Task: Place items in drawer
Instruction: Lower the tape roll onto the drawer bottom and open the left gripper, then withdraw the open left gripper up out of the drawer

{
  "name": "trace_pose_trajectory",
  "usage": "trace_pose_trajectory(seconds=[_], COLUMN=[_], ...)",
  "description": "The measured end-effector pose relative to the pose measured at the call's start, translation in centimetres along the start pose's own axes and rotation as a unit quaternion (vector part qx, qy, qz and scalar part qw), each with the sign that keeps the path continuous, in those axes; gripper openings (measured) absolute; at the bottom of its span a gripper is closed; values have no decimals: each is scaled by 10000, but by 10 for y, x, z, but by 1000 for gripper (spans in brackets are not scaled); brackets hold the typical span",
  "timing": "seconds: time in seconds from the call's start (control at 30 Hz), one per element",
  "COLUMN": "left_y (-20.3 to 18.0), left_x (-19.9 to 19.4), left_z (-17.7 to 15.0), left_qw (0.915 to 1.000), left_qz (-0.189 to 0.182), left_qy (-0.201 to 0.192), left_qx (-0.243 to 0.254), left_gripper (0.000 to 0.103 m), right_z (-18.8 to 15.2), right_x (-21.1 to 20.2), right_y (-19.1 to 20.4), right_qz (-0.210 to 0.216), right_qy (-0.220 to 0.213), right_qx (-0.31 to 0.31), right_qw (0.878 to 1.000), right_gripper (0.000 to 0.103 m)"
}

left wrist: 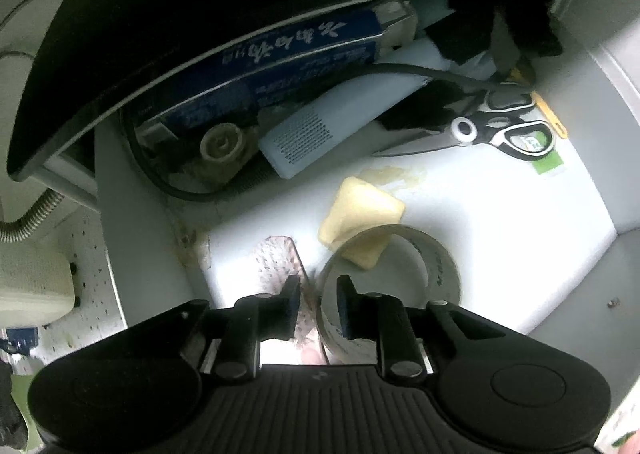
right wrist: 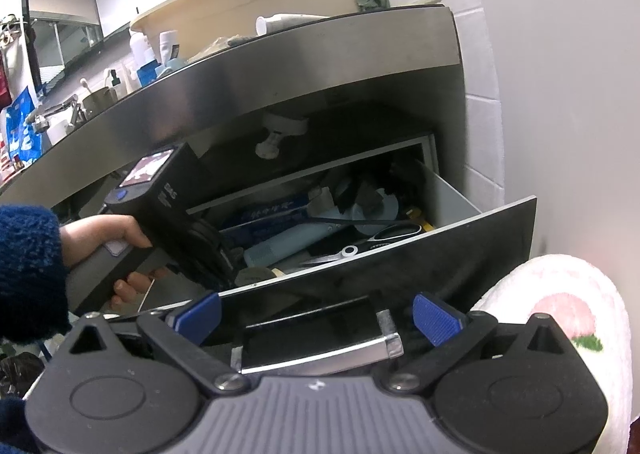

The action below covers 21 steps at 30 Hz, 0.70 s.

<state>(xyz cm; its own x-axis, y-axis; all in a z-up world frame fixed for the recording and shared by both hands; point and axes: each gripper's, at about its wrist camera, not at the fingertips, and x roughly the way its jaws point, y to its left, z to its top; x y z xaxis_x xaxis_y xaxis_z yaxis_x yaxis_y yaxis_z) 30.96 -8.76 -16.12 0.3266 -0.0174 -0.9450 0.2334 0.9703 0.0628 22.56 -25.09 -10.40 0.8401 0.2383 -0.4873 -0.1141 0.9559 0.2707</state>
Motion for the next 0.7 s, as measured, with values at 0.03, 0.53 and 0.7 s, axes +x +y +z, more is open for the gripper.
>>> trace_pose_trajectory(seconds=[0.03,0.53,0.7], left_y=[-1,1,7], left_x=[-3,-87,-114], left_z=[-1,-31,-53], left_qw=[10000,9951,9912], left_qz=[-4,-360,-310], left_qy=[-37,-887,-1220], left_qx=[35,266,407], left_gripper=[24,53,59], right_z=[0,0,-1], right_x=[1,21,26], right_y=[0,23,29], right_qz=[-4,-268,-297], right_qy=[19,483,581], right_qx=[-14,-686,-853], right_qw=[10000,9961,9942], right_gripper=[103,97,97])
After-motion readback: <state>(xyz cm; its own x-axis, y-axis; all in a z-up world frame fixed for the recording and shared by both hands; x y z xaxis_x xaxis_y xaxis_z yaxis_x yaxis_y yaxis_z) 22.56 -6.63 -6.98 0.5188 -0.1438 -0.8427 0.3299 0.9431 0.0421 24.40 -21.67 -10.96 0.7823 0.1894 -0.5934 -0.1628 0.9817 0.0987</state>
